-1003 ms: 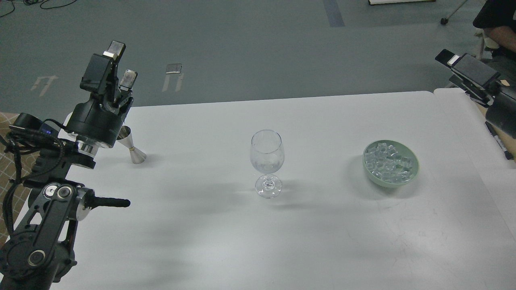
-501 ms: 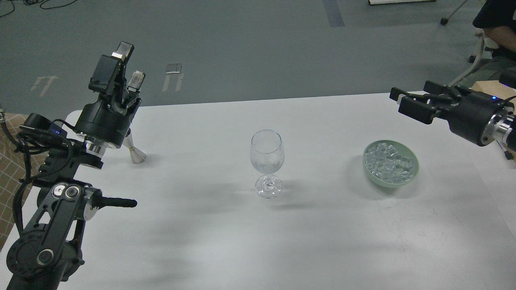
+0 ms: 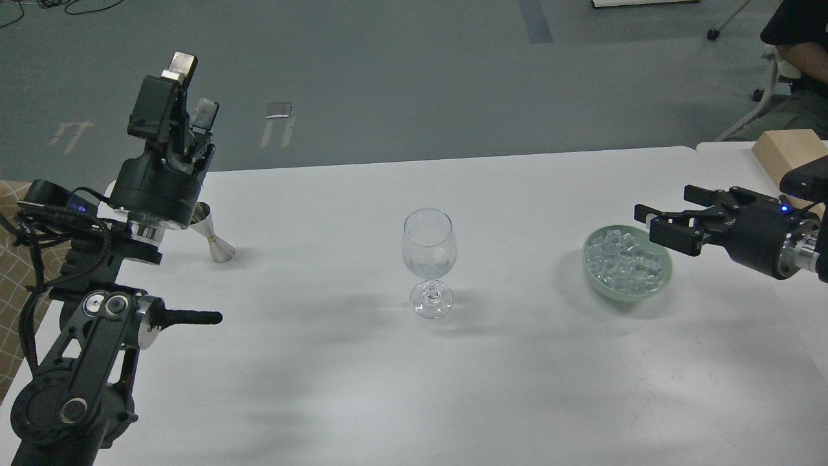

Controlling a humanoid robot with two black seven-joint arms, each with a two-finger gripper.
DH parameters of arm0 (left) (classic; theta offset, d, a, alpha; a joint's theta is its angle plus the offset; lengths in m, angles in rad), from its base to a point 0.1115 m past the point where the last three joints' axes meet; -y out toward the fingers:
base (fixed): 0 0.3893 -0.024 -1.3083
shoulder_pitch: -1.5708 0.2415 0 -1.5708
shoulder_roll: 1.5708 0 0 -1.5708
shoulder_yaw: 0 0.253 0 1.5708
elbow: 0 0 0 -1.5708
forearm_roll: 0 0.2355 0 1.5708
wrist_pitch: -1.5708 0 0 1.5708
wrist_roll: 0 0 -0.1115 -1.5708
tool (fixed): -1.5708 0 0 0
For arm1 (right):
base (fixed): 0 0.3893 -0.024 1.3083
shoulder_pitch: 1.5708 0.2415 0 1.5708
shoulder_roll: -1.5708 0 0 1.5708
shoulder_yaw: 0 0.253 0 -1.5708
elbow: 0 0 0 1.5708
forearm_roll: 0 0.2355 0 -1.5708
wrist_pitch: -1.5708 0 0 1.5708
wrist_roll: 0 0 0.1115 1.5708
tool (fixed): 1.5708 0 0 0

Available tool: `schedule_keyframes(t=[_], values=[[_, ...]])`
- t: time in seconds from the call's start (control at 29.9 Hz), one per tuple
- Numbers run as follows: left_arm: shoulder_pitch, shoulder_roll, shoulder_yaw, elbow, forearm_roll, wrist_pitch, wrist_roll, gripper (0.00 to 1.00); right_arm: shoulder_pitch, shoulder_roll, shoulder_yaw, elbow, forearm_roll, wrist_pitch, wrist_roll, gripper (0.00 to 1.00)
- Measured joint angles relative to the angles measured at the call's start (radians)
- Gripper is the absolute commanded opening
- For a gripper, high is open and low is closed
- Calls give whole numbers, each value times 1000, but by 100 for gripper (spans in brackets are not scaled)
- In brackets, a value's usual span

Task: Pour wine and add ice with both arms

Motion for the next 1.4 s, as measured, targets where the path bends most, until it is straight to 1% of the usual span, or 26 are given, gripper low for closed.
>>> schedule_keyframes(t=[0.03, 0.17, 0.2, 0.27, 0.5, 0.67, 0.84, 1.0, 1.3, 1.4], values=[[0, -1, 0, -2, 0, 10, -6, 98, -9, -1, 0, -7, 0, -18, 0, 62], [9, -2, 0, -14, -1, 25, -16, 98, -29, -2, 0, -26, 0, -66, 0, 60], [10, -2, 0, -15, -1, 25, -17, 98, -32, -2, 0, -28, 0, -70, 0, 52], [11, -2, 1, -16, -1, 26, -17, 98, -38, -2, -1, -30, 0, -73, -1, 46], [13, -4, 3, -17, -3, 26, -17, 98, -50, 18, -20, -57, 0, -74, -3, 49], [13, -2, 3, -17, -4, 25, -17, 98, -51, 23, -62, -86, 0, -74, -3, 49], [11, -2, 3, -17, -6, 25, -17, 98, -46, 62, -92, -125, 0, -74, -3, 49], [8, -2, 3, -12, -9, 25, -19, 98, 1, 96, -128, -163, 0, -73, -3, 49], [0, -5, 18, 16, -17, 18, -20, 98, 97, 103, -191, -223, 0, -72, -4, 49], [-7, 2, 30, 37, -18, 17, -31, 98, 108, 104, -197, -237, 0, -72, -4, 49]])
